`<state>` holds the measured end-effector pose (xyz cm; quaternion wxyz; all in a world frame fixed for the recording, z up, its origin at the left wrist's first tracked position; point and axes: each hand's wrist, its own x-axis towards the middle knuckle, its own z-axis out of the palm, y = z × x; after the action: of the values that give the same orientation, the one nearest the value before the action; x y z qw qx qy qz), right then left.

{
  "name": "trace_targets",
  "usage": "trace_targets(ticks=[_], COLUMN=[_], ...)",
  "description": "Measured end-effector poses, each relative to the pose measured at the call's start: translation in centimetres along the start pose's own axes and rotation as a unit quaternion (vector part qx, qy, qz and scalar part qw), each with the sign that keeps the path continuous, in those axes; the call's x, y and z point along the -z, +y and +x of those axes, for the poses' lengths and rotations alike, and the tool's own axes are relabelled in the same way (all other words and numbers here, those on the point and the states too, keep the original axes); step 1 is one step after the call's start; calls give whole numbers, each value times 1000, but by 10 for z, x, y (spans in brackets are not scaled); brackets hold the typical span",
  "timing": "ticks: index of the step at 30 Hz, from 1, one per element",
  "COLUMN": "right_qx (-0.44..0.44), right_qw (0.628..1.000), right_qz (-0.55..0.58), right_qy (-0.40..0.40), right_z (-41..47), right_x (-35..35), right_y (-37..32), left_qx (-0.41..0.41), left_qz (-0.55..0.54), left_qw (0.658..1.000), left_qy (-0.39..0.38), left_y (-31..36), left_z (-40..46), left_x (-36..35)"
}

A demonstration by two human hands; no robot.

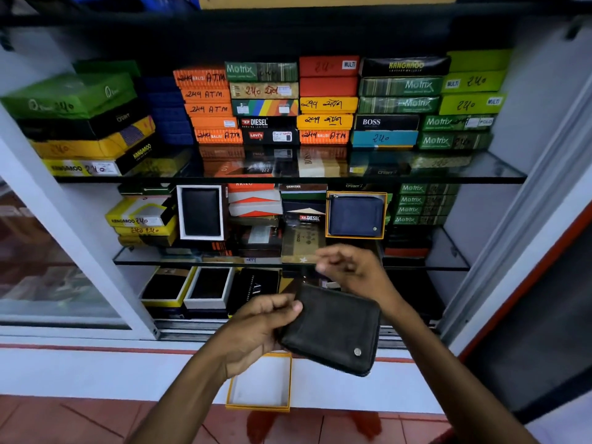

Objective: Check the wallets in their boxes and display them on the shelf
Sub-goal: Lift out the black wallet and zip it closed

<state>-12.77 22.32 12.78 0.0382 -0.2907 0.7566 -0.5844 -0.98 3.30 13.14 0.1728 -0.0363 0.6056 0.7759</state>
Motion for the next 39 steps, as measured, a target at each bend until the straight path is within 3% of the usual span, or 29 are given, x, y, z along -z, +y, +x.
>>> trace_targets(ticks=[2, 5, 7, 12, 14, 17, 20, 22, 28, 31, 39], right_qx=[-89, -128, -89, 64, 130, 149, 91, -5, -260, -320, -397], right_qw=[989, 980, 988, 994, 989, 985, 992, 995, 963, 945, 916], right_qz=[117, 153, 122, 73, 22, -3, -1, 56, 30, 27, -8], right_qy=[28, -18, -36, 46, 68, 90, 91, 82, 60, 60, 51], right_z=[-17, -50, -66, -81, -82, -84, -88, -90, -87, -87, -92], right_x=[8, 12, 5, -20, -28, -39, -54, -68, -120, -140, -164], right_y=[9, 19, 22, 27, 31, 40, 47, 54, 100, 121, 151], left_qx=[-39, -126, -187, -321, -347, -355, -312, -247, -40, 31, 108], left_qz=[-4, 76, 136, 222, 240, 242, 207, 200, 179, 221, 343], left_qw=[998, 984, 966, 918, 904, 899, 918, 927, 905, 886, 848], left_qy=[44, 102, 118, 74, 75, 85, 132, 201, 383, 406, 391], left_y=[-1, -6, -11, -32, -42, -54, -64, -72, -129, -152, -187], left_z=[-6, -16, -22, -34, -34, -34, -37, -36, -14, -3, 12], left_x=[5, 17, 25, 46, 55, 66, 77, 82, 108, 117, 124])
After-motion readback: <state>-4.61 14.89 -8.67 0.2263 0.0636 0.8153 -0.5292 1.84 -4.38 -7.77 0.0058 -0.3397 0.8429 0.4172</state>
